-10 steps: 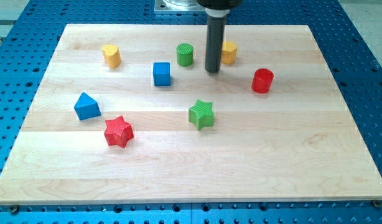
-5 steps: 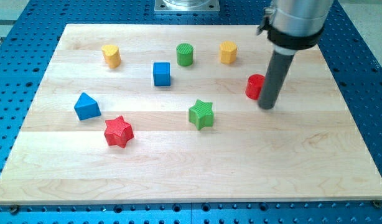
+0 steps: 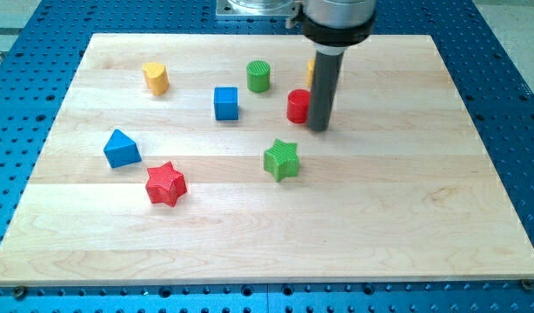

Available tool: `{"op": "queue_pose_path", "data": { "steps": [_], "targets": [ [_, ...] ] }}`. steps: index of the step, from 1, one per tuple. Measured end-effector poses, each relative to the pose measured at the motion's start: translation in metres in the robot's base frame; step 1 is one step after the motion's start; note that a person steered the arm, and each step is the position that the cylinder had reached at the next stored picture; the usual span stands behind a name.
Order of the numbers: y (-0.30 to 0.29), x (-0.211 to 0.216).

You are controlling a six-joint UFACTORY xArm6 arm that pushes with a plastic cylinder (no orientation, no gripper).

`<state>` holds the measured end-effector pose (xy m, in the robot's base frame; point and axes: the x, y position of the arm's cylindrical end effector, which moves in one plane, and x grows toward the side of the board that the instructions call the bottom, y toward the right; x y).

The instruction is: Move the red circle diagonal to the green star

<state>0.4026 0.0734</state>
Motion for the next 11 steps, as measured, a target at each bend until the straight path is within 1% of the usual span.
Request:
{"op": "queue_pose_path", "data": {
  "steps": [1,3,5,6,7,8,9,10,11],
  "targets": [
    [0.031,0.022],
    [-0.067,0.026],
    [-0.065,-0.029],
    [-0.065,-0.009],
    [-0.050,-0.003],
    [-0.097,-0.004],
    [-0.094,-0.010],
    [-0.064,-0.026],
    [-0.068,-0.027]
  ]
}}
